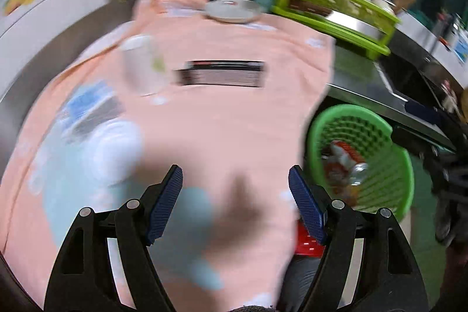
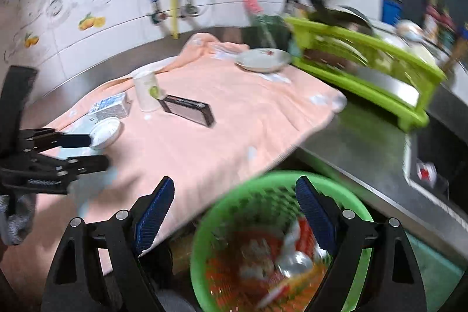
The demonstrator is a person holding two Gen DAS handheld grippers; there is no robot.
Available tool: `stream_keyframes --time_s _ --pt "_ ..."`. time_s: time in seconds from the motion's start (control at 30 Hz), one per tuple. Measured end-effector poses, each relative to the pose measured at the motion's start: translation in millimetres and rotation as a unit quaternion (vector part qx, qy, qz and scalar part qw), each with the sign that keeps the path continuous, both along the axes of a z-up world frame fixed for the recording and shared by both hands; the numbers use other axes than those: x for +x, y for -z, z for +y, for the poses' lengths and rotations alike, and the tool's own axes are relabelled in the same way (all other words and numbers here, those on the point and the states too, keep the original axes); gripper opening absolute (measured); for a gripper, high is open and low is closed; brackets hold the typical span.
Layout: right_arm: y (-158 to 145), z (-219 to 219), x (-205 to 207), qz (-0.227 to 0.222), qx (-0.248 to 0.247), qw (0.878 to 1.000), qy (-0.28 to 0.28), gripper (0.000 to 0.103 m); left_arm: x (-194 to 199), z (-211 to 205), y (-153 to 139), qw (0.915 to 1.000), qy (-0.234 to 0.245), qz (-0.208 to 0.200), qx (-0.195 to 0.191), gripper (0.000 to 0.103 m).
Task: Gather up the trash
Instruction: 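Move both grippers back over the towel toward the black box and white cup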
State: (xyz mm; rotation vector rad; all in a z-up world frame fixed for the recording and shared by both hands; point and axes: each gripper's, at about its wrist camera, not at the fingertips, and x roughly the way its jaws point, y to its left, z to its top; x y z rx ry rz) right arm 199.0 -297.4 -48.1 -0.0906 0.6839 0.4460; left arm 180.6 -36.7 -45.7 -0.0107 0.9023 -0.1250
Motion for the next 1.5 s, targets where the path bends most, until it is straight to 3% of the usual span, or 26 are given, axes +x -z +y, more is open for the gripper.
stream_keyframes --time_s 0.3,0.67,1.0,1.17,1.5 --pt "5.9 82.3 80.5 0.011 -0.009 0.997 -0.07 0.082 -17.7 88.7 -0.7 0.9962 -0.086 -0.002 -0.009 0.075" --pt "28.1 144.7 150.0 0.019 -0.062 0.992 -0.11 0.082 -30.9 139.8 4.2 0.9907 -0.136 0.0 -0.013 0.075" --pt "42.0 158.2 131.6 0.031 -0.096 0.982 -0.161 0.082 -30.8 153.8 16.2 0.9888 -0.146 0.01 -0.029 0.075" --pt "35.8 159.6 120.7 0.035 -0.083 0.978 -0.188 0.082 -28.3 155.2 19.6 0.9892 -0.142 0.012 -0.034 0.076" --pt "54.5 175.8 151.4 0.059 -0.13 0.962 -0.231 0.082 -16.1 156.1 27.3 0.9906 -0.129 0.021 -0.041 0.079"
